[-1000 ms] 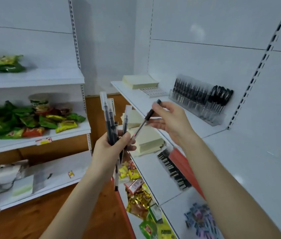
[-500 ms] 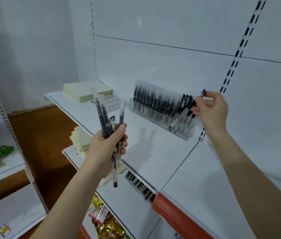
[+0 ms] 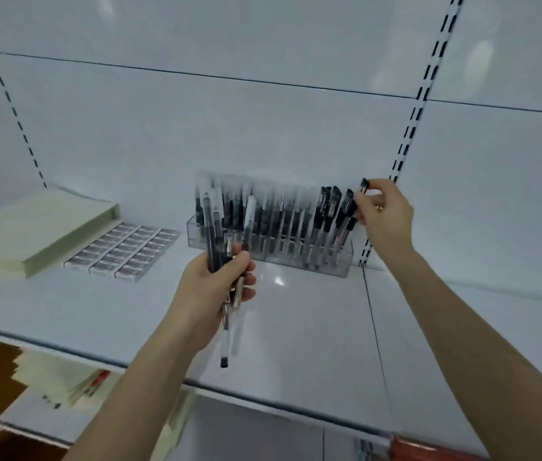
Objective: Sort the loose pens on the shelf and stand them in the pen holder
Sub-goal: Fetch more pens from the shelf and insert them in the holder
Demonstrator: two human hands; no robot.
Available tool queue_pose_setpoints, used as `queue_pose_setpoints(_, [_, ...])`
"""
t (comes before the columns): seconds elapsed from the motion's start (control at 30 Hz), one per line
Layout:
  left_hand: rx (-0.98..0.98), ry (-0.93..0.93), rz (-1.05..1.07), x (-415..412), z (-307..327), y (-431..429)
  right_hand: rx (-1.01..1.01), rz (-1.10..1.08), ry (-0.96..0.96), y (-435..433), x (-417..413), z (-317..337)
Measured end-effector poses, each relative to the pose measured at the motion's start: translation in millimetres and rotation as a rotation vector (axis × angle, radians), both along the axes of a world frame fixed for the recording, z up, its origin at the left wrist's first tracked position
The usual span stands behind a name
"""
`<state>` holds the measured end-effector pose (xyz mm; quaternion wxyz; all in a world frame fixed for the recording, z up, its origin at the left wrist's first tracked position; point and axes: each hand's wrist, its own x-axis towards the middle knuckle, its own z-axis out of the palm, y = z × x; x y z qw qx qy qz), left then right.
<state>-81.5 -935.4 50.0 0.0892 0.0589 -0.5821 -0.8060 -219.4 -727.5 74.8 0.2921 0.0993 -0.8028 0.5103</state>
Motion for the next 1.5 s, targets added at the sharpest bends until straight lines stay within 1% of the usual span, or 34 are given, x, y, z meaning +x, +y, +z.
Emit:
queue_pose_setpoints(0.23, [0.044, -0.037, -0.099, -17.8, -5.7, -6.3, 0.188, -0.051, -0.155, -17.1, 1.9, -14.8])
queue_pose_setpoints(0.4, [0.026, -0.019, -0.162, -20.4, -7.0, -4.7, 0.238, -0.047, -0.195, -13.5, 5.0, -8.5])
queue_pose_setpoints(0.6, [0.045, 0.009, -0.217, -23.4, -2.9, 5.2, 0.144, -0.081, -0.108, -9.2, 18.1, -4.1])
queue_pose_setpoints(0.7, [0.054, 0.009, -0.236, -24.1, -3.6, 10.8, 0.116, -0.052, -0.044, -11.0, 25.4, 5.0])
queue_pose_setpoints(0.8, [0.053, 0.017, -0.252, -23.8, -4.1, 13.9, 0.01, -0.023, -0.011, -11.8, 34.9, 14.6])
queue_pose_setpoints(0.87, [0.045, 0.027, -0.267, -23.4, -3.6, 15.0, -0.094, 0.018, -0.04, -11.5, 43.0, 20.5])
queue_pose_setpoints(0.93, [0.024, 0.036, -0.298, -23.1, -2.3, 17.8, -0.135, 0.135, -0.135, -12.2, 53.9, 24.1])
queue_pose_setpoints(1.03, [-0.01, 0.049, -0.37, -21.8, 0.6, 25.9, -0.086, 0.388, -0.342, -16.1, 68.1, 25.1])
queue_pose_setpoints(1.1, [-0.042, 0.055, -0.413, -21.2, 1.7, 31.0, -0.051, 0.477, -0.422, -18.7, 73.0, 24.0])
queue_pose_setpoints(1.17, [-0.079, 0.068, -0.447, -21.6, 1.8, 34.5, -0.018, 0.484, -0.451, -20.5, 75.3, 22.7])
queue_pose_setpoints(1.23, [-0.096, 0.07, -0.469, -22.6, 1.5, 36.4, -0.038, 0.484, -0.447, -21.5, 76.4, 21.1])
queue_pose_setpoints(1.37, [-0.081, 0.05, -0.488, -24.3, 0.1, 39.7, -0.099, 0.475, -0.406, -22.3, 77.1, 19.0])
queue_pose_setpoints(1.5, [-0.075, 0.028, -0.476, -24.7, -1.9, 40.6, -0.084, 0.458, -0.378, -23.9, 75.5, 16.8])
